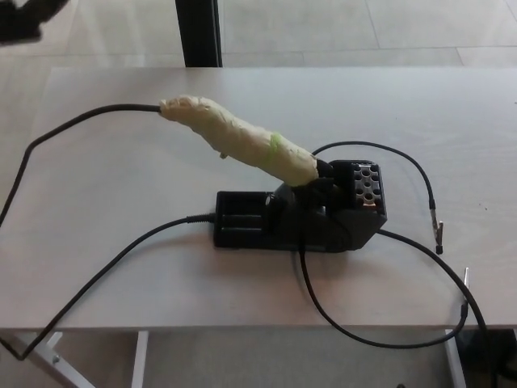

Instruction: Use the left hand of the robot to grab the soldering gun kept on the middle of the table and pull it out of its base and keep it on the left side of the base

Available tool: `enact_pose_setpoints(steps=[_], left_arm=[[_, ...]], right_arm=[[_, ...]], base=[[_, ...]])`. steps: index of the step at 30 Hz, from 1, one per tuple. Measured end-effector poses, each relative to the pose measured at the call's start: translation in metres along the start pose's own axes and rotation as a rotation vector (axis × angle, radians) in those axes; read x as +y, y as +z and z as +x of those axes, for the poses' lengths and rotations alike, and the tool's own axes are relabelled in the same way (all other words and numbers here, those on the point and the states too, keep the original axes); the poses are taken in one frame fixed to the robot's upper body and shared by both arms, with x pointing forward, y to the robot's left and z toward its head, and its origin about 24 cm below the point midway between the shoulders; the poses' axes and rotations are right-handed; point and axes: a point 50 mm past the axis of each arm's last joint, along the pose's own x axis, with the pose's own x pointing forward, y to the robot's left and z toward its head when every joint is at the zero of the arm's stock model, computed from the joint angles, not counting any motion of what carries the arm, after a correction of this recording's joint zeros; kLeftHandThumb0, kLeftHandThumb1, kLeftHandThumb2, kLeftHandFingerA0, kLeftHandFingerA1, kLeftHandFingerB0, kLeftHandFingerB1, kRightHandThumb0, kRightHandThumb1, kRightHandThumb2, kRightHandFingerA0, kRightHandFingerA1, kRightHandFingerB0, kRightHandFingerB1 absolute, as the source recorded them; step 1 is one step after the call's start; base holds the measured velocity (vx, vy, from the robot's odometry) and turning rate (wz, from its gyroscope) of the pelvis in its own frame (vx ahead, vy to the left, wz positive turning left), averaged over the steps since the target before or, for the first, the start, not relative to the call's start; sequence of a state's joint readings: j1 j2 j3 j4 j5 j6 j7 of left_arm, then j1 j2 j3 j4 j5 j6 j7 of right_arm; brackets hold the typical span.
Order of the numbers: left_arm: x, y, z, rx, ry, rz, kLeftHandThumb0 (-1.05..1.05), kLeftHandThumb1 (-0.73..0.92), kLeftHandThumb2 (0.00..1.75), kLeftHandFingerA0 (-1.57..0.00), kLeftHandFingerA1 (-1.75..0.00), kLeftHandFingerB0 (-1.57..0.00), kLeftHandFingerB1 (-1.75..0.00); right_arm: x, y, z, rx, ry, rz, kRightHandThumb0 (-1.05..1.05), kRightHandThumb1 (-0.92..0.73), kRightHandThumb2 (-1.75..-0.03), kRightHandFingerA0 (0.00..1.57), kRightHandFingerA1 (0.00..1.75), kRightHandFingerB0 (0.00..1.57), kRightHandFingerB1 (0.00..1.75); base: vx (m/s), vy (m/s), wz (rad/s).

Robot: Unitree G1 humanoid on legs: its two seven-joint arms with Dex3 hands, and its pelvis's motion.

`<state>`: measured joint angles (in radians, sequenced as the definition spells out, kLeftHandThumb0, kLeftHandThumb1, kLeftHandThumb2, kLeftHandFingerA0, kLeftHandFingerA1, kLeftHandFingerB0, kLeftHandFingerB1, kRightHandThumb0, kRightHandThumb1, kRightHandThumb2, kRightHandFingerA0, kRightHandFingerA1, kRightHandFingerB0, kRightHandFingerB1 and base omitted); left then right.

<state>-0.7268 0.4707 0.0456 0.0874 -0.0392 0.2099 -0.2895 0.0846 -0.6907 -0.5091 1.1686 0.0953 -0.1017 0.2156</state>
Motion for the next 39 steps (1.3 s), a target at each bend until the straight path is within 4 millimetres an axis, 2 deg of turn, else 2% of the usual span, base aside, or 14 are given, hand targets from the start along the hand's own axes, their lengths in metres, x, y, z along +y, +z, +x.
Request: enact_pose_setpoints(steps=[1, 7, 9, 16, 19, 20, 25, 26, 33, 34, 35, 37, 38, 39], left_arm=[[-0.006, 0.010, 0.006, -0.028, -0.032, 0.005, -0.51, 0.61, 0.57, -0.45, -0.61, -0.49, -0.48], [-0.053, 0.054, 0.026, -0.138, -0.236, 0.019, -0.44, 0.65, 0.58, -0.46, -0.59, -0.46, -0.48], [-0.068, 0.060, 0.027, -0.147, -0.295, 0.020, -0.42, 0.67, 0.59, -0.45, -0.64, -0.44, -0.49], [-0.111, 0.068, 0.023, -0.134, -0.463, 0.008, -0.40, 0.78, 0.63, -0.44, -0.62, -0.44, -0.53], [-0.138, 0.062, 0.018, -0.095, -0.566, 0.006, -0.44, 0.78, 0.62, -0.46, -0.64, -0.43, -0.53], [-0.142, 0.060, 0.016, -0.086, -0.583, 0.004, -0.45, 0.79, 0.62, -0.45, -0.62, -0.43, -0.52], [-0.161, 0.047, 0.008, -0.041, -0.668, 0.038, -0.51, 0.75, 0.62, -0.43, -0.62, -0.43, -0.49], [-0.163, 0.045, 0.007, -0.031, -0.678, 0.047, -0.52, 0.75, 0.62, -0.45, -0.62, -0.44, -0.49], [-0.170, 0.020, 0.001, 0.030, -0.723, 0.166, -0.62, 0.80, 0.64, -0.37, -0.59, -0.41, -0.44], [-0.171, 0.018, 0.000, 0.033, -0.731, 0.198, -0.62, 0.79, 0.63, -0.35, -0.56, -0.42, -0.43], [-0.170, 0.016, -0.001, 0.035, -0.735, 0.223, -0.64, 0.64, 1.04, -0.29, -0.61, -0.36, -0.57], [-0.168, 0.012, -0.003, 0.038, -0.740, 0.280, -0.63, 0.81, 0.65, -0.30, -0.56, -0.39, -0.42], [-0.167, 0.011, -0.004, 0.039, -0.741, 0.306, -0.66, 0.66, 1.05, -0.30, -0.61, -0.36, -0.56], [-0.165, 0.009, -0.005, 0.038, -0.743, 0.333, -0.66, 0.66, 1.05, -0.30, -0.61, -0.36, -0.56]], right_arm=[[0.000, 0.000, 0.000, -0.001, 0.001, 0.000, -0.60, -0.50, -0.87, 0.44, 0.69, 0.34, 0.48], [0.001, 0.001, 0.001, -0.004, 0.008, 0.001, -0.55, -0.49, -0.86, 0.40, 0.64, 0.34, 0.48], [0.001, 0.001, 0.001, -0.005, 0.010, 0.000, -0.51, -0.62, -0.58, 0.41, 0.61, 0.42, 0.35], [0.002, 0.002, 0.001, -0.005, 0.015, -0.002, -0.54, -0.49, -0.85, 0.42, 0.65, 0.35, 0.48], [-0.002, 0.007, 0.001, -0.021, 0.008, -0.004, -0.54, -0.49, -0.85, 0.42, 0.65, 0.35, 0.48], [-0.002, 0.008, 0.001, -0.027, 0.007, -0.004, -0.51, -0.61, -0.58, 0.41, 0.62, 0.43, 0.35], [-0.004, 0.008, 0.001, -0.030, 0.007, 0.012, -0.54, -0.49, -0.85, 0.45, 0.67, 0.38, 0.49], [-0.004, 0.009, 0.001, -0.032, 0.007, 0.016, -0.48, -0.61, -0.58, 0.44, 0.61, 0.45, 0.35], [-0.003, 0.010, 0.001, -0.035, 0.011, 0.018, -0.50, -0.61, -0.58, 0.45, 0.59, 0.45, 0.35], [-0.003, 0.010, 0.002, -0.034, 0.012, 0.017, -0.55, -0.49, -0.85, 0.46, 0.67, 0.38, 0.49], [-0.003, 0.010, 0.002, -0.035, 0.013, 0.016, -0.49, -0.60, -0.59, 0.47, 0.61, 0.45, 0.34], [-0.002, 0.010, 0.002, -0.036, 0.013, 0.016, -0.55, -0.49, -0.85, 0.47, 0.66, 0.38, 0.49], [-0.002, 0.011, 0.002, -0.036, 0.013, 0.016, -0.51, -0.61, -0.58, 0.45, 0.60, 0.45, 0.35], [-0.002, 0.011, 0.002, -0.036, 0.014, 0.015, -0.51, -0.61, -0.58, 0.45, 0.60, 0.45, 0.35]], base=[[0.00, 0.000, 0.00], [0.00, 0.000, 0.00], [0.00, 0.000, 0.00], [0.00, 0.000, 0.00], [0.00, 0.000, 0.00], [0.00, 0.000, 0.00], [0.00, 0.000, 0.00], [0.00, 0.000, 0.00], [0.00, 0.000, 0.00], [0.00, 0.000, 0.00], [0.00, 0.000, 0.00], [0.00, 0.000, 0.00], [0.00, 0.000, 0.00], [0.00, 0.000, 0.00]])
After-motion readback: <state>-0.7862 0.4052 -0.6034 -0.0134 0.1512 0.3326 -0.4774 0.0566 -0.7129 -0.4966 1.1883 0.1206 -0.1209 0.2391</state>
